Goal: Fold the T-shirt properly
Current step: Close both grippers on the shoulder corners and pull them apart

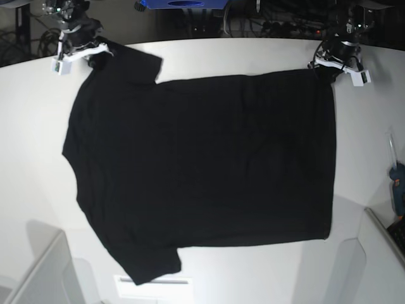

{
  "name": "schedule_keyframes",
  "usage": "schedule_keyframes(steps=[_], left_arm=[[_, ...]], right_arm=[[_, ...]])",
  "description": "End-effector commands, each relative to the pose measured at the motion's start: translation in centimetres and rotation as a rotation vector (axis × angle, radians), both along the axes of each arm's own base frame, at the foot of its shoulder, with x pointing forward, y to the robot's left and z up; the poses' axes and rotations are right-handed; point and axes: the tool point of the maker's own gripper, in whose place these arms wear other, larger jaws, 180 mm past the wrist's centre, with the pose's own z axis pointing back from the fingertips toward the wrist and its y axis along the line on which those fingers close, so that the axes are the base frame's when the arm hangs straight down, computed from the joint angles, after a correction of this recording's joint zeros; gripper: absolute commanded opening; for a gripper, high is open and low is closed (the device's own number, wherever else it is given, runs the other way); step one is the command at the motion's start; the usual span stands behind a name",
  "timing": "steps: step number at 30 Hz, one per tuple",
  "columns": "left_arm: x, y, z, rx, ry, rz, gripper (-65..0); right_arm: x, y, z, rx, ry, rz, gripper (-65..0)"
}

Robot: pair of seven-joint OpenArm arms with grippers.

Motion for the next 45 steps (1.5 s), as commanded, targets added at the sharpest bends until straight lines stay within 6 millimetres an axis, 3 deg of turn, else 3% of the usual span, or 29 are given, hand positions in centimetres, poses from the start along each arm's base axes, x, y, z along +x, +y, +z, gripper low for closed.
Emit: schedule_keyframes(steps=[1, 3, 10, 19, 28, 38, 45], left_arm=[[0.2, 0.3, 1.0, 0.019, -0.02, -0.017, -65.0], [-0.2, 0.4, 1.5, 0.025, -0.023, -0.021, -65.0], [-2.1, 3.2, 3.2, 0.088, -0.018, 0.026, -65.0], [-3.0, 3.0, 3.0, 0.086, 0.004, 0.023, -65.0], [0.8, 1.8, 5.9, 0.084, -0.119, -0.007, -65.0], [3.3, 1.7, 6.9, 0.08, -0.182, -0.006, -65.0], [4.3, 2.4, 6.5, 0.081, -0.189, 0.017, -65.0]], right_arm=[[0.1, -0.2, 0.9, -0.009, -0.029, -0.001, -65.0], [-0.2, 0.1, 1.3, -0.009, -0.031, 0.0, -65.0], [-1.7, 0.7, 1.8, -0.001, -0.016, -0.007, -65.0], [-1.2, 1.7, 3.2, 0.008, -0.053, -0.008, -65.0], [2.0, 1.7, 4.4, 0.008, -0.135, -0.001, -65.0], [5.4, 1.6, 5.9, 0.006, -0.223, 0.002, -65.0], [7.6, 2.3, 6.3, 0.028, -0.217, 0.042, -65.0]])
